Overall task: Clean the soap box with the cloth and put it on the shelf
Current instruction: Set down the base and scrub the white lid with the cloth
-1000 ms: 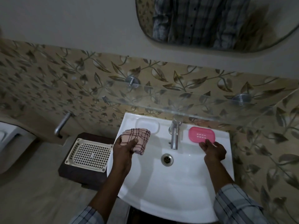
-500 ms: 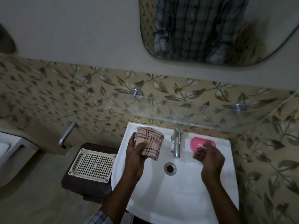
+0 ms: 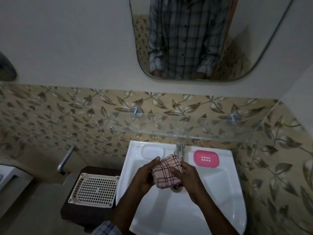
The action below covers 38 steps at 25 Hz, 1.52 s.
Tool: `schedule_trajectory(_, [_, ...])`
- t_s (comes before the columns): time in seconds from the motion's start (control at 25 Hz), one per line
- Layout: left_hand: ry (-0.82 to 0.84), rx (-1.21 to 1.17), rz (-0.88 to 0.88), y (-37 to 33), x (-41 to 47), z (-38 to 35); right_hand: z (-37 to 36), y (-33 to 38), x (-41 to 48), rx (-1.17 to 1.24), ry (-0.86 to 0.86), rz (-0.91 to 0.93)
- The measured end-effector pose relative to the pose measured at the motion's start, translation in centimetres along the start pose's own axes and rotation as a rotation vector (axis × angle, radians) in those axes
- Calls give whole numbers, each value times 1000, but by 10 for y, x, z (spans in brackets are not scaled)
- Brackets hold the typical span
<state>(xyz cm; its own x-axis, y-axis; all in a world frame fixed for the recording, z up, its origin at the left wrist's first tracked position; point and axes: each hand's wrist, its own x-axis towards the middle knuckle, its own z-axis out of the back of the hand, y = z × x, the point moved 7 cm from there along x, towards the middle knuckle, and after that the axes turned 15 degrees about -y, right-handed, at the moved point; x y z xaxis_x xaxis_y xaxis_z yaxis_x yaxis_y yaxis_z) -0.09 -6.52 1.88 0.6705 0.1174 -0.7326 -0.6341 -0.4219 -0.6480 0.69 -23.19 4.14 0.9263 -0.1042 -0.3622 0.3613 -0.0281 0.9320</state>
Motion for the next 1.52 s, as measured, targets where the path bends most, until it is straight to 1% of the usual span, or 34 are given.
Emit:
schedule_trajectory(0.08, [40,74,89,8,-1,-5,6,1,5,-36,-11,24])
schedule_trajectory(0.12, [19,97,92,11,0,-7,8,0,8,-26,-31,10])
schedule_trajectory(0.16, [-26,75,61,13,2,-8,9,-3,9,41,-47,-30])
schedule_trajectory(0.28, [-97,-148,-115,10,0,-15,-5,-18,-4,532,-31,-266])
schedule_trajectory(0.32, [-95,-211,-174,12,-4,-18,-13,-28,-13,640,-33,-315])
schedule_trajectory(0.36, [-102,-262,-207,16,-8,-21,-21,-41,-21,704,-57,-361])
schedule_trajectory(0.4, [-119,-264,-229,25,-12,-22,-31,-53,-32,754,-82,-394])
schedule_trajectory(0.48, [-149,-203,-238,45,-14,-21,-53,-74,-48,867,-77,-490])
schedule_trajectory(0.56, [-180,-138,-228,53,-11,-16,-64,-80,-50,877,-81,-488])
schedule_trajectory(0.6, [-178,-141,-197,51,-8,-14,-62,-78,-44,824,-122,-462])
schedule_trajectory(0.68, [-104,-150,-122,41,-1,-13,-54,-67,-25,741,-197,-415])
schedule_trajectory(0.76, [-51,-47,-122,29,9,-4,-48,-50,-7,708,-234,-342])
schedule_trajectory(0.8, [-50,55,-172,21,15,3,-44,-47,1,680,-261,-301])
schedule_trajectory(0.84, [-102,172,-252,11,24,14,-39,-45,5,639,-297,-268])
schedule_trajectory(0.92, [-349,477,-482,-19,46,42,-27,-43,6,597,-334,-230])
schedule_trajectory(0.96, [-426,681,-600,-37,60,48,-21,-43,4,597,-329,-218])
schedule_trajectory(1.0, [-428,879,-701,-52,76,47,-14,-44,0,589,-318,-209])
schedule_trajectory(1.08, [-270,1171,-815,-70,107,32,1,-50,-10,563,-316,-199])
schedule_trajectory(1.16, [-111,1338,-856,-73,131,19,16,-56,-22,542,-328,-194])
schedule_trajectory(1.2, [-57,1390,-874,-74,139,15,23,-59,-25,532,-351,-193])
schedule_trajectory(1.28, [-27,1417,-889,-75,145,11,33,-60,-29,531,-386,-178])
schedule_trajectory(1.4, [-83,1384,-914,-74,135,15,44,-63,-24,543,-428,-171])
schedule_trajectory(1.52, [-109,1282,-1002,-75,101,20,44,-58,-15,527,-415,-177])
